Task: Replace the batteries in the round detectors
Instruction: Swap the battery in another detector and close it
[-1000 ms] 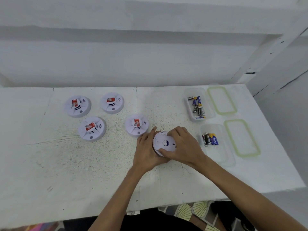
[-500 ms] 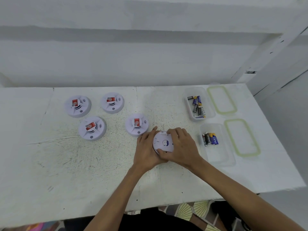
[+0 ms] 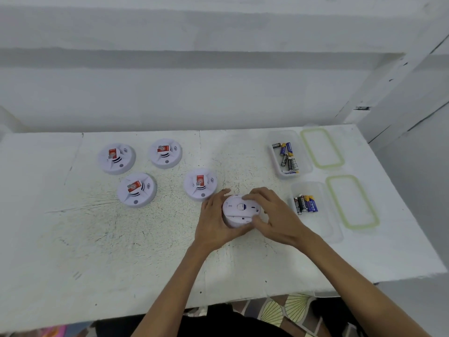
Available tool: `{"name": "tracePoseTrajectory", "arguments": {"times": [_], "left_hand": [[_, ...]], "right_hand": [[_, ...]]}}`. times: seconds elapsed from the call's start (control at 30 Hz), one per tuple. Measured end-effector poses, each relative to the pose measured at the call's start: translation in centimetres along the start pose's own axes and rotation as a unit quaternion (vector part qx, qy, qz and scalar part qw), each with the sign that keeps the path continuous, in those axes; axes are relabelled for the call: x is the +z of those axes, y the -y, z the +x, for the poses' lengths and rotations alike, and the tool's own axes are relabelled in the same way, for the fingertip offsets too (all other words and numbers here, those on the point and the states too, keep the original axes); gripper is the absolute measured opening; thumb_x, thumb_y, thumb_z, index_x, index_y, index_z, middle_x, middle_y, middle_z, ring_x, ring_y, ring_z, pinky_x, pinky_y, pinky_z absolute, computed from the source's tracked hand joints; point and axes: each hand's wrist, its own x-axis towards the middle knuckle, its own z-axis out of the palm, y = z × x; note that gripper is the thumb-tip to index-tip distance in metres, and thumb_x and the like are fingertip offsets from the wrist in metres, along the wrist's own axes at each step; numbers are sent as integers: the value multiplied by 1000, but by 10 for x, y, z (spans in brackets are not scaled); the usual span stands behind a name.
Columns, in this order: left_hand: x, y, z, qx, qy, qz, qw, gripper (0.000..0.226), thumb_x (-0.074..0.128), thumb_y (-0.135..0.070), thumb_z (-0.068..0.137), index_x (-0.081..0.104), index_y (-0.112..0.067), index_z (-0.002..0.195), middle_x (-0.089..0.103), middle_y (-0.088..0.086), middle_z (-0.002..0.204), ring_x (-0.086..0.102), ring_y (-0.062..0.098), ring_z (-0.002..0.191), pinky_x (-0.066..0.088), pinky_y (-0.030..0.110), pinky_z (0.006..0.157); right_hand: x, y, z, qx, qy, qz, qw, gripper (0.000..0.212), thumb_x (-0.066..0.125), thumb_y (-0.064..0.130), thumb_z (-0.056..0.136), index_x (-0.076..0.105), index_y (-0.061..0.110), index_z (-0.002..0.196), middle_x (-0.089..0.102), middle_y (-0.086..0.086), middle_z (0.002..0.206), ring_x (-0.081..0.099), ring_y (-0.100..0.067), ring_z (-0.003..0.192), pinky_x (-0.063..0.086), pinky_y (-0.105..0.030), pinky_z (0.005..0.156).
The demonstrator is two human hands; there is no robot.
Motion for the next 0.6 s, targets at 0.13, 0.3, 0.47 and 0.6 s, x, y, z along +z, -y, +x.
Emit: {"name": "tracePoseTrajectory", "arguments": {"times": [0.13,0.3,0.47,0.6], "left_hand": [[-5,-7,-4,-30,-3,-51,998,89,71,-88,63,42,-41,133,52,-20,132,49,5,124,48,32,104],[-7,-8,-2,-35,-2,-83,996,84,62,-85,77,46,-28,136,58,-7,130,56,16,122,52,43,103],[-13,-11,-5,-3,3,-129,992,47,52,-41,103,47,-25,146,64,-7,137,63,22,126,52,51,103],[-13,-13,-4,-14,0,-132,991,52,56,-42,97,45,-37,147,64,-12,136,64,18,122,53,44,102]], "right_hand": [[6,-7,-16,-22,33,54,998,58,61,13,82,51,24,137,40,10,141,43,-10,131,43,-18,99],[18,-16,-18,-20,-36,68,997,41,66,24,95,58,19,136,55,6,140,57,-7,119,52,-23,95],[20,2,-10,132,-133,185,965,30,62,31,98,60,19,125,71,12,107,66,2,97,56,-18,78],[26,2,-2,166,-159,221,948,22,59,29,99,58,23,120,71,12,101,70,-5,88,59,-26,74]]}}
